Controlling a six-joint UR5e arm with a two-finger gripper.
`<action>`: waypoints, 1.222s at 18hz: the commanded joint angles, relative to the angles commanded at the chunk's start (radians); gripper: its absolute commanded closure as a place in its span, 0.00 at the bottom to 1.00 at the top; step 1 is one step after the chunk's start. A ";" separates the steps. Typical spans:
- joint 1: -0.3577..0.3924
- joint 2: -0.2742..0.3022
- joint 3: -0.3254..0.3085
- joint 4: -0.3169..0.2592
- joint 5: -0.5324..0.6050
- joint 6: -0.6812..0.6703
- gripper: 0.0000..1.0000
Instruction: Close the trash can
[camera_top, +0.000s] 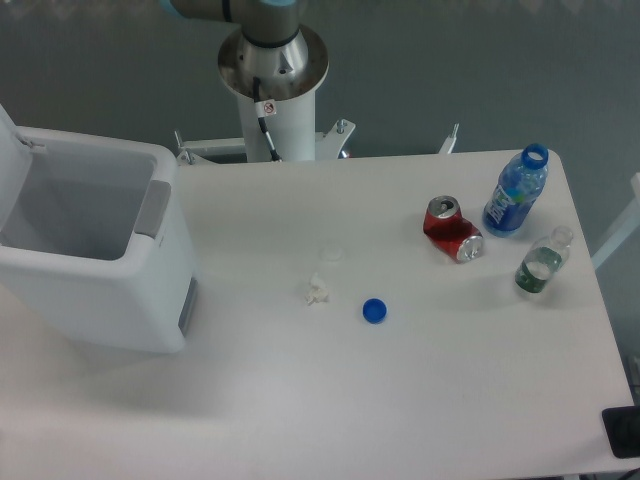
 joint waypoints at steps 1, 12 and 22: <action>-0.005 0.002 0.000 0.000 0.008 0.000 0.88; -0.021 0.011 0.005 -0.052 0.075 0.000 0.88; -0.021 0.015 0.008 -0.055 0.109 -0.015 0.88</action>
